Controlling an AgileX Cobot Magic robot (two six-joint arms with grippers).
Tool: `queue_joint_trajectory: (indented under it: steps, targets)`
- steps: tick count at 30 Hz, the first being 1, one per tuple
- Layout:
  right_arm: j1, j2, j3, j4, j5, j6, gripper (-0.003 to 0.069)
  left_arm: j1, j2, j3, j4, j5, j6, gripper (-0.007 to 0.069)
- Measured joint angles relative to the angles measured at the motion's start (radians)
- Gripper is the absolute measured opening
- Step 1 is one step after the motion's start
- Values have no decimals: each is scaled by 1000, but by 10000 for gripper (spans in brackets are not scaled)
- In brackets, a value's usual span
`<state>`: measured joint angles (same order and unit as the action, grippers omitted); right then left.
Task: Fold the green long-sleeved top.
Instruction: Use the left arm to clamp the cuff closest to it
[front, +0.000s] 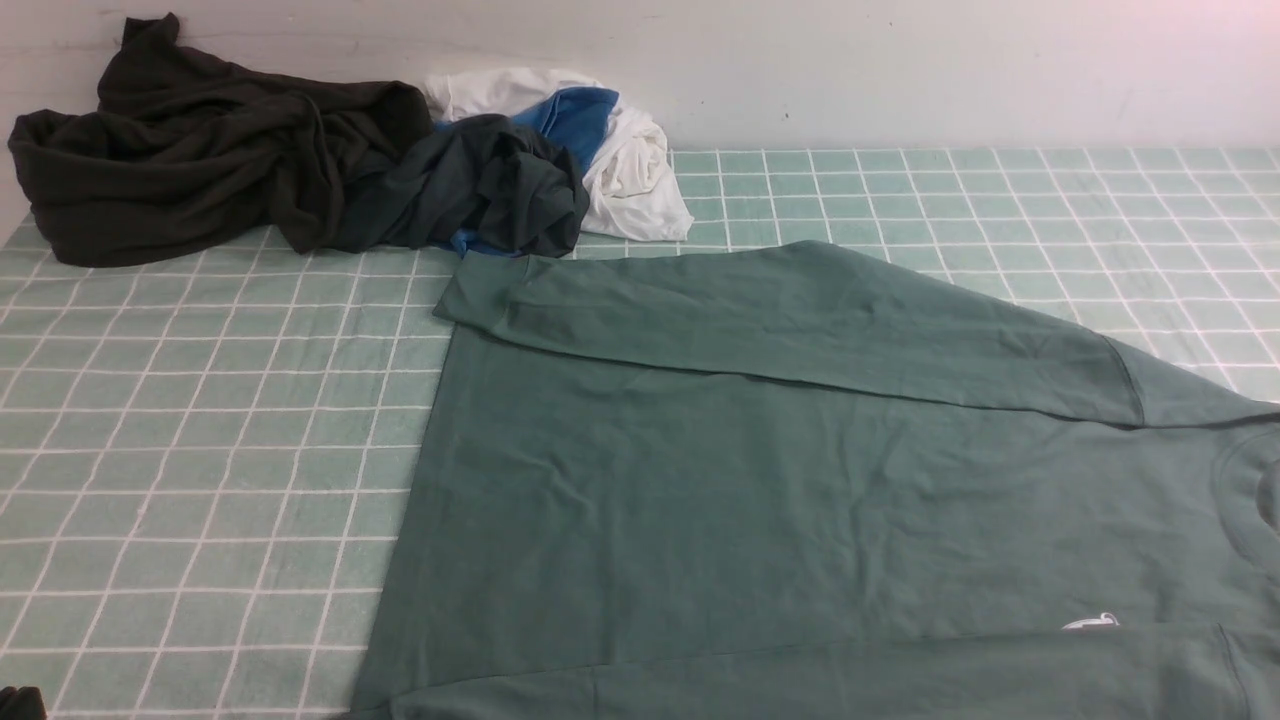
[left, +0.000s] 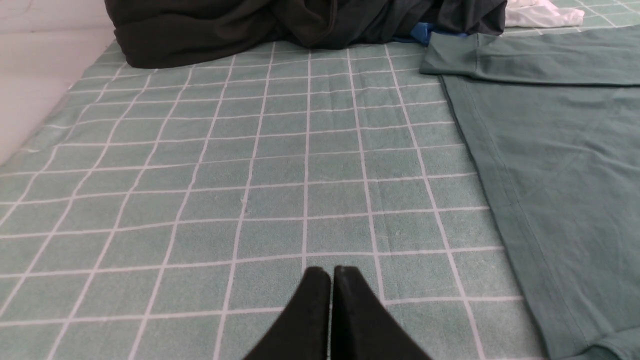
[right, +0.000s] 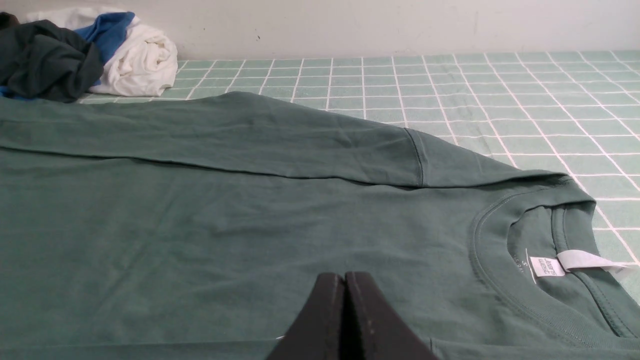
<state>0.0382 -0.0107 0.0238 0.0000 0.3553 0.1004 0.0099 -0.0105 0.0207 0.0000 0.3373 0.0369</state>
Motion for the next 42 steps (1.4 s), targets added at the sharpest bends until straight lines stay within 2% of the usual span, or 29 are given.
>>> queue_joint_trajectory:
  steps: [13, 42]
  targets:
    - [0, 0, 0, -80, 4, -45, -14, 0, 0, 0, 0, 0, 0, -3]
    - [0, 0, 0, -65, 4, -45, -14, 0, 0, 0, 14, 0, 0, -3]
